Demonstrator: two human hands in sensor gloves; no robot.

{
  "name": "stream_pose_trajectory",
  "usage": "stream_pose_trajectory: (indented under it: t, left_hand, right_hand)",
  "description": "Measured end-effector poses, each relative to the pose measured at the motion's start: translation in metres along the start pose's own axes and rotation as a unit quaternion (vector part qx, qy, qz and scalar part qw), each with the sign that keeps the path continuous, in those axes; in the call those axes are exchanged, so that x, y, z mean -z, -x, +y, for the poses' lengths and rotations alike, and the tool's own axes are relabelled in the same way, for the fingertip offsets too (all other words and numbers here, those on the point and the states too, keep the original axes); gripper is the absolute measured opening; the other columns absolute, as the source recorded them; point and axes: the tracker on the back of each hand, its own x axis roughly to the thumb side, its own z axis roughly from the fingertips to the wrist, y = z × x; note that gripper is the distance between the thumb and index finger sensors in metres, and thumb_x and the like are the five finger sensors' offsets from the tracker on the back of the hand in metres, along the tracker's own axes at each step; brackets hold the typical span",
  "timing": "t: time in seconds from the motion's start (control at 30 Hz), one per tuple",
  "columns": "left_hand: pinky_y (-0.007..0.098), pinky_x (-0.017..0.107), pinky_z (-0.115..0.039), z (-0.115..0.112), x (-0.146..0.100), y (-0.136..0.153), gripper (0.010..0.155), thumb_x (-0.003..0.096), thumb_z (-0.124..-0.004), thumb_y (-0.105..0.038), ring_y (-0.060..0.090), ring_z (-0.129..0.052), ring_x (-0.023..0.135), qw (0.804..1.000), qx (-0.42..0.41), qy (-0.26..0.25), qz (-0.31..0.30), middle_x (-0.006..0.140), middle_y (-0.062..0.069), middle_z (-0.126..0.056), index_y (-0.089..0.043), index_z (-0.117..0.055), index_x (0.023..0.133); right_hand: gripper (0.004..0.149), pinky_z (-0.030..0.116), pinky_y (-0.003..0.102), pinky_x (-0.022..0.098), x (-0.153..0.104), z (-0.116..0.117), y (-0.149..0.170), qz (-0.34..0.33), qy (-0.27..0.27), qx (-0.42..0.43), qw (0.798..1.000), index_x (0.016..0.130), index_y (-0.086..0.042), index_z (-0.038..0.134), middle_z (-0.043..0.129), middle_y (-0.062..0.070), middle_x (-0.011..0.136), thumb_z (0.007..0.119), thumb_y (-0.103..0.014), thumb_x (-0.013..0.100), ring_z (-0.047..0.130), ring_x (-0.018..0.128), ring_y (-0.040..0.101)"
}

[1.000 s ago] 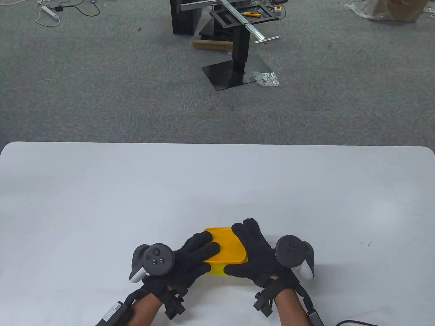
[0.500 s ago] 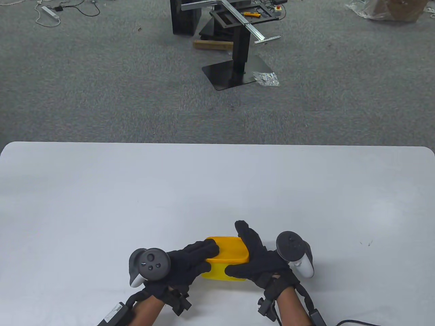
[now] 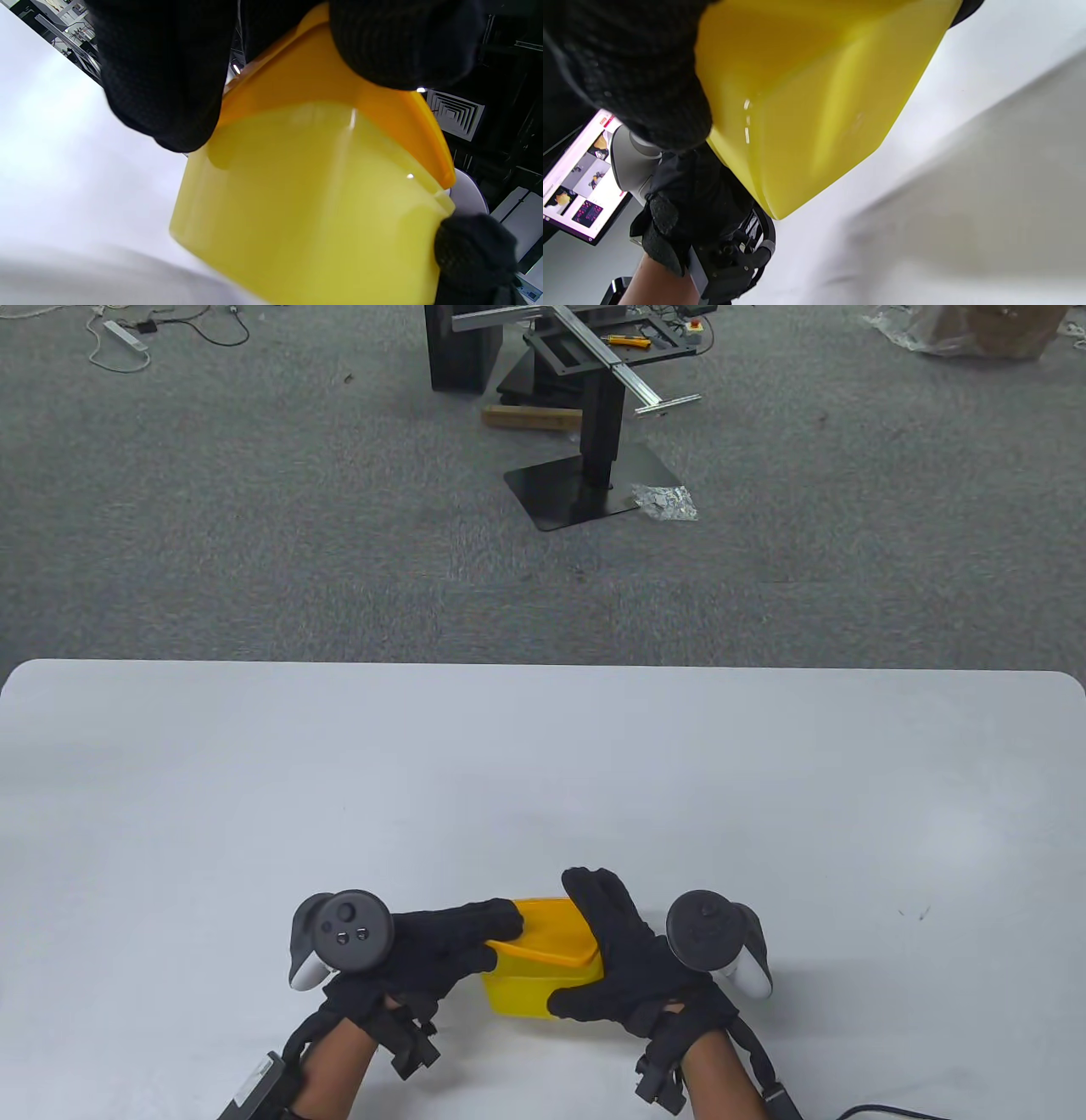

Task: Remove lid from plastic food container

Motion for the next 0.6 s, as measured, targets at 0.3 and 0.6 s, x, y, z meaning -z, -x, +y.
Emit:
stream_pose_trajectory:
  t: [0.3,0.6]
  left_hand:
    - [0.046,0.051,-0.099,0.039,-0.012,0.022,0.058,0.0344,-0.079,-0.049,0.039,-0.112,0.066,0.997,-0.026,-0.070,0.030,0.092,-0.007,-0.097,-0.036,-0.092,0.090]
    - [0.045,0.027,-0.100,0.096,-0.070,0.105,0.058,0.0401,-0.083,-0.042,0.035,-0.117,0.034,0.912,-0.114,-0.261,0.296,0.074,0.005,-0.106,-0.019,-0.088,0.094]
  right_hand:
    - [0.125,0.050,0.067,0.079,0.009,0.021,-0.011,-0.020,-0.035,-0.044,0.998,0.111,-0.030,0.002,0.008,0.033,0.112,0.099,-0.063,0.039,0.048,0.102,0.057]
    - [0.122,0.048,0.067,0.079,0.001,0.008,-0.008,-0.014,0.003,-0.038,0.999,0.114,-0.020,0.012,0.019,0.032,0.115,0.099,-0.062,0.039,0.046,0.103,0.057]
